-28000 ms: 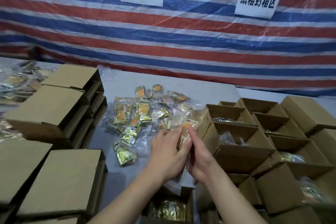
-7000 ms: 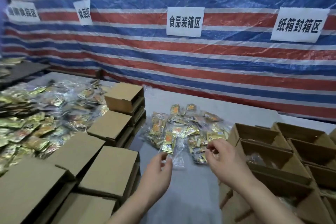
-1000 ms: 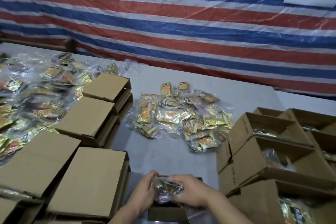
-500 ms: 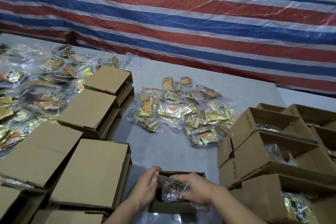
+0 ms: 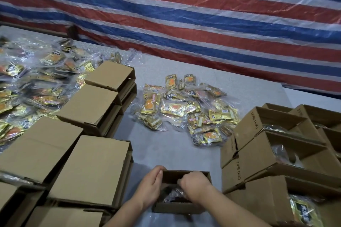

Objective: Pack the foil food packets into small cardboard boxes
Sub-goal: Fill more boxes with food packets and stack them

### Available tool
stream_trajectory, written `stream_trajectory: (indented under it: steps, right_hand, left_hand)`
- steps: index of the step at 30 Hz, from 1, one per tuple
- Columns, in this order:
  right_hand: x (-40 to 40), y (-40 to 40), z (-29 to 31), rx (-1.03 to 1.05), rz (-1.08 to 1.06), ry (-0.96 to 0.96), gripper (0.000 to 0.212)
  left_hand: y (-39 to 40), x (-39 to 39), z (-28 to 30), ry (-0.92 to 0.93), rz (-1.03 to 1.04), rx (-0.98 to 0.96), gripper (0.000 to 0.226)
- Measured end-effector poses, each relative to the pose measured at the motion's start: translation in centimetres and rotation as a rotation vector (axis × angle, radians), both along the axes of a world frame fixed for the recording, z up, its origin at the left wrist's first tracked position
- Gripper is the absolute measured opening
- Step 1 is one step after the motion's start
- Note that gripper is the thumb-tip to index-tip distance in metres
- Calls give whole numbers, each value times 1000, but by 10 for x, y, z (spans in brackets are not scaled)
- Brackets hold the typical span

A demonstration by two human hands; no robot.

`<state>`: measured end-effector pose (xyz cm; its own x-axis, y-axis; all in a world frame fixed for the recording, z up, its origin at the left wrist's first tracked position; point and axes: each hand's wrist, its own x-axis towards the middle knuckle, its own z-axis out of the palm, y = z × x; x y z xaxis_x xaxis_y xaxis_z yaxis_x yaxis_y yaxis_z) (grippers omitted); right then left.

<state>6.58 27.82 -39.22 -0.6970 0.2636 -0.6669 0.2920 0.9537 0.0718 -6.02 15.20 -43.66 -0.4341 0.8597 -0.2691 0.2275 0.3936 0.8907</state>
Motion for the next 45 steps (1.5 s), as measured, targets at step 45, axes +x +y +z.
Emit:
stream_trajectory:
  steps: [45]
  right_hand:
    - [26,-19,11,-435,-843,207,37]
  left_hand:
    - [-3,0,-11,149,-63,-55,22]
